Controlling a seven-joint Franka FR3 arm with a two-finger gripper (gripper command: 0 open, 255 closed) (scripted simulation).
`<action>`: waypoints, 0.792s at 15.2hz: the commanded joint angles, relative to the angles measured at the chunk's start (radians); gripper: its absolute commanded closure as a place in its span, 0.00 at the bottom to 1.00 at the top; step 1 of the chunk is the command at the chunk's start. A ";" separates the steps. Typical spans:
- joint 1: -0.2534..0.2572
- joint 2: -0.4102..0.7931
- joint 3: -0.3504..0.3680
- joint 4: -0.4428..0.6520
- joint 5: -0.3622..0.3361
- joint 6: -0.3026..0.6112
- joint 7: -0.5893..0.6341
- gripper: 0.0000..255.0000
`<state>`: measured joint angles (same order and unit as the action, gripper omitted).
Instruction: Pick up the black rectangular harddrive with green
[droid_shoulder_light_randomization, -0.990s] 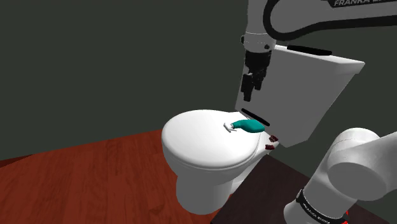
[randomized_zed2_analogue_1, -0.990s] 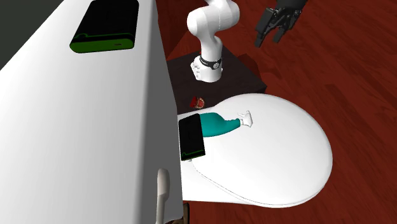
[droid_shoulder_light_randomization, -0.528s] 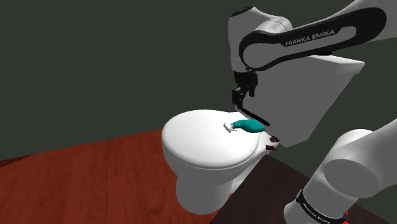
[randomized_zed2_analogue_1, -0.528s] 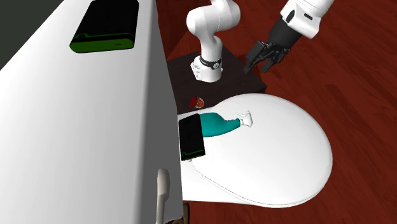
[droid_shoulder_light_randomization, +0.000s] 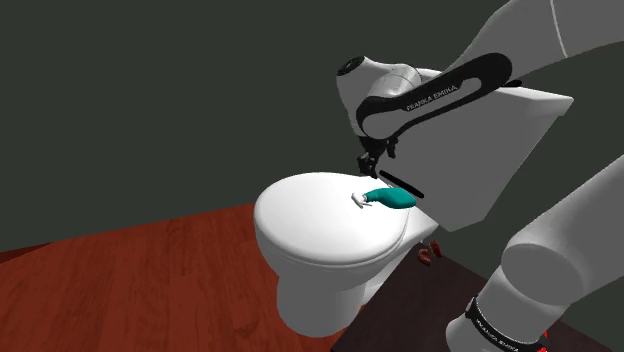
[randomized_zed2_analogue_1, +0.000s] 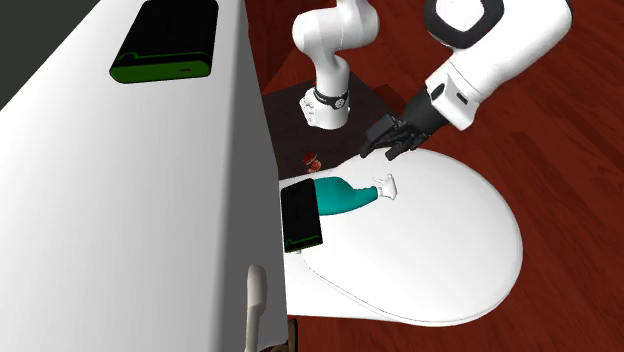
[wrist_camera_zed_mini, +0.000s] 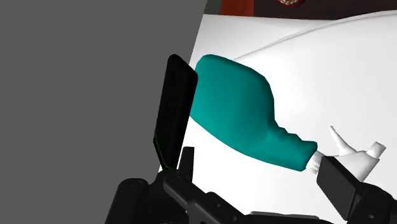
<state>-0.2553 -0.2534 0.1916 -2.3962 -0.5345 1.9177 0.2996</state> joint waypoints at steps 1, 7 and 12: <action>-0.030 0.069 -0.003 0.020 -0.073 0.017 0.053 0.00; -0.089 0.271 -0.030 0.118 -0.272 0.012 0.205 0.00; -0.117 0.430 -0.076 0.226 -0.415 -0.023 0.306 0.00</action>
<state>-0.3680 0.1399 0.1247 -2.1987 -0.9201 1.9048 0.5850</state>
